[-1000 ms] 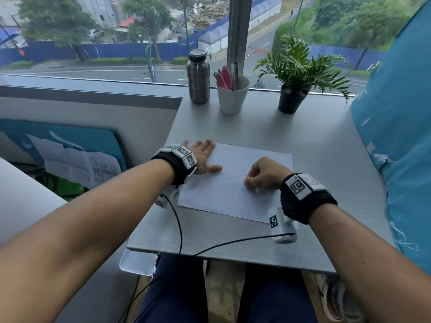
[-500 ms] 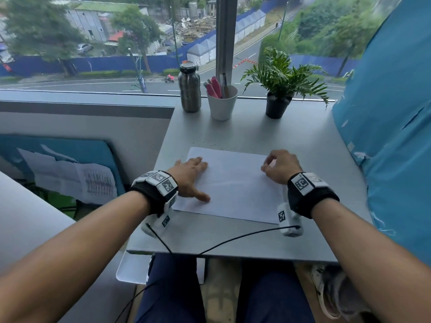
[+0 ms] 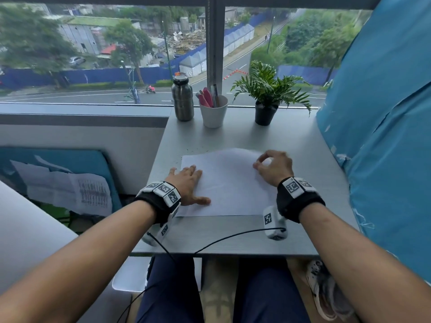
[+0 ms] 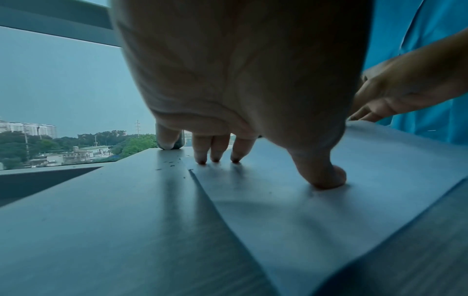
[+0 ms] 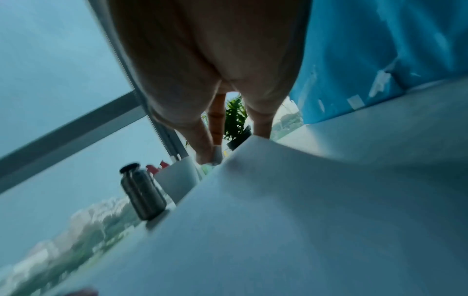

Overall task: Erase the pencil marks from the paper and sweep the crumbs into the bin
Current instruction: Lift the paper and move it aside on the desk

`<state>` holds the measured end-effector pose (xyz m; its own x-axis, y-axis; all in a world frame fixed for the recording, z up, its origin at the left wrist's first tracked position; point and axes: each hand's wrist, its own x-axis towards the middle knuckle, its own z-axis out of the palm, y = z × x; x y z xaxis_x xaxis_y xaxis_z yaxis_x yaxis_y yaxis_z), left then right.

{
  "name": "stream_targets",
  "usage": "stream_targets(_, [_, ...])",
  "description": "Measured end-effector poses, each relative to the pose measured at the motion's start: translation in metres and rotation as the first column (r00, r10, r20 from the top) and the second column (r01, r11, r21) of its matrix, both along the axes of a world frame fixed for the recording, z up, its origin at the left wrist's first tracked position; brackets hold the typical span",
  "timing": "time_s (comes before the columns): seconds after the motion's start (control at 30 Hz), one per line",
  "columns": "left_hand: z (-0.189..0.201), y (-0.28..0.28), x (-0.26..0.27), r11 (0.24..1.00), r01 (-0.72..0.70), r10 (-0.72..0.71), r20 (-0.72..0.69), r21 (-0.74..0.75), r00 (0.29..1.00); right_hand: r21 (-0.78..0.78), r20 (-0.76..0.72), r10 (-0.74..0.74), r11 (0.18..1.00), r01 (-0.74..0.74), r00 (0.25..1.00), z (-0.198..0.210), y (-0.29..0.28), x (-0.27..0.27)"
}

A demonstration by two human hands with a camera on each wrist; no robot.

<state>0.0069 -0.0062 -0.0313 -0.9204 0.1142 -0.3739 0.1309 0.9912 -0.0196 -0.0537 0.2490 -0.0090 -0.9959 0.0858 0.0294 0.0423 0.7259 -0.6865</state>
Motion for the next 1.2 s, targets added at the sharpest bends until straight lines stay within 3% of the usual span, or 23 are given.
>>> stream_targets(0.1, [-0.003,0.005,0.003,1.0,-0.031,0.031,-0.016,0.0,0.999,-0.128,0.061,-0.099,0.986,0.106,0.993,0.007,0.009,0.003])
stream_targets(0.2, [-0.005,0.011,0.004,0.998,-0.056,0.057,-0.031,0.019,0.998,-0.189,0.073,-0.058,0.979,0.071,0.996,0.01,0.013,0.01])
stream_targets(0.33, [0.001,0.011,0.001,0.965,-0.138,0.161,-0.089,0.223,0.983,-0.249,-0.17,-0.02,0.968,-0.023,0.985,0.033,0.021,0.02])
stream_targets(0.4, [0.005,0.004,-0.003,0.909,-0.193,0.268,-0.163,0.368,0.95,-0.201,-0.389,0.016,0.974,-0.102,0.921,0.05,0.025,0.027])
stream_targets(0.47, [0.009,-0.005,-0.008,0.855,-0.218,0.366,-0.249,0.47,0.897,-0.045,-0.587,0.174,0.968,-0.246,0.79,0.064,0.022,0.038])
stream_targets(0.53, [0.016,-0.011,-0.013,0.817,-0.21,0.429,-0.324,0.537,0.843,0.059,-0.697,0.256,0.952,-0.302,0.67,0.074,0.02,0.046])
stream_targets(0.7, [0.036,-0.007,-0.014,0.721,-0.129,0.51,-0.395,0.681,0.764,0.029,-0.802,0.187,0.961,-0.276,0.568,0.099,0.019,0.052])
stream_targets(0.83, [0.057,0.002,-0.006,0.744,0.054,0.476,-0.585,0.666,0.657,0.03,-0.824,0.192,0.954,-0.297,0.533,0.109,0.014,0.057])
stream_targets(0.93, [0.082,0.007,-0.005,0.79,0.207,0.384,-0.729,0.577,0.567,0.113,-0.86,0.259,0.936,-0.333,0.439,0.116,0.016,0.063])
stream_targets(1.0, [0.094,0.005,-0.01,0.801,0.271,0.335,-0.776,0.533,0.535,0.125,-0.885,0.257,0.934,-0.334,0.388,0.123,0.02,0.065])
stream_targets(1.1, [0.106,0.0,-0.013,0.776,0.356,0.337,-0.82,0.52,0.463,0.118,-0.899,0.229,0.947,-0.298,0.373,0.129,0.027,0.061])
stream_targets(1.13, [0.11,0.0,-0.013,0.747,0.372,0.364,-0.808,0.55,0.463,0.149,-0.895,0.24,0.955,-0.255,0.377,0.128,0.03,0.059])
stream_targets(1.2, [0.115,0.003,-0.013,0.668,0.348,0.43,-0.722,0.658,0.541,0.205,-0.871,0.25,0.967,-0.149,0.423,0.127,0.036,0.052])
